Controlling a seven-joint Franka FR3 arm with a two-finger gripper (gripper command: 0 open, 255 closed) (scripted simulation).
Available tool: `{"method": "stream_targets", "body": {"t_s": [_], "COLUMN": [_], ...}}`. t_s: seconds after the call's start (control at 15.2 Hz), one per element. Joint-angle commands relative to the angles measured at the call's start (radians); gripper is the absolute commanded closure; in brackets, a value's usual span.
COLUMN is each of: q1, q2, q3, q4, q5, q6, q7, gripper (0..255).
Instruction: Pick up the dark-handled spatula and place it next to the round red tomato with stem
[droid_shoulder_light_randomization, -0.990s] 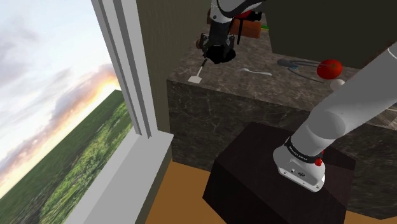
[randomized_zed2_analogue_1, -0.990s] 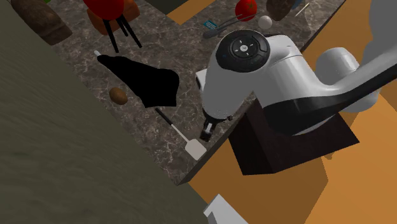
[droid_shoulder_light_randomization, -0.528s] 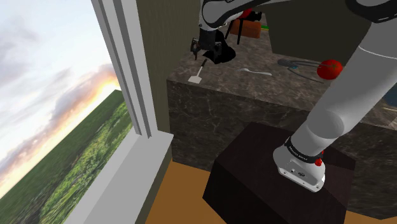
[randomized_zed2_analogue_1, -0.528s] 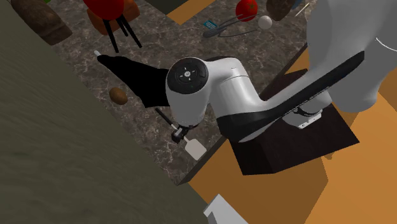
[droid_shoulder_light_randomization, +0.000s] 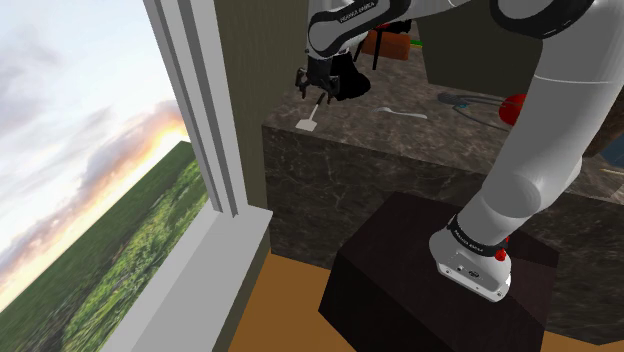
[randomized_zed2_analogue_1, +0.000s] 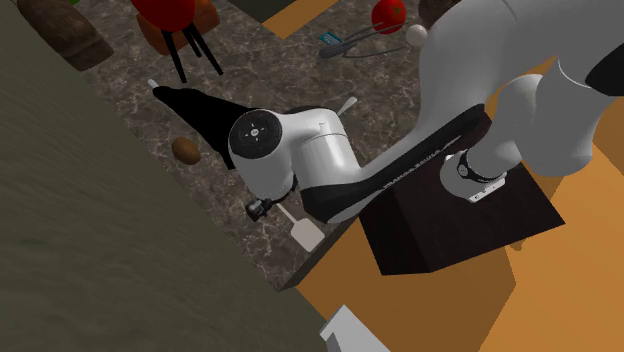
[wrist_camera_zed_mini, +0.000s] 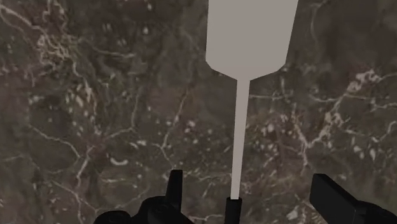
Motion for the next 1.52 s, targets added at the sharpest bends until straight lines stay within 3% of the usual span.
{"method": "stream_targets", "body": {"t_s": [0.0, 0.2, 0.73, 0.79, 1.45], "q1": [0.0, 0.001, 0.001, 0.001, 0.001], "q2": [0.017, 0.042, 0.042, 0.042, 0.035], "q3": [-0.002, -0.006, -0.006, -0.006, -0.005], "q4": [-0.001, -0.016, -0.016, -0.016, -0.012], "q5": [-0.004, -0.011, -0.011, -0.011, -0.009], "q6": [0.019, 0.058, 0.058, 0.058, 0.047], "q7": [0.004, 0.009, 0.009, 0.009, 0.007], "gripper": [0, 0, 0, 255, 255]}}
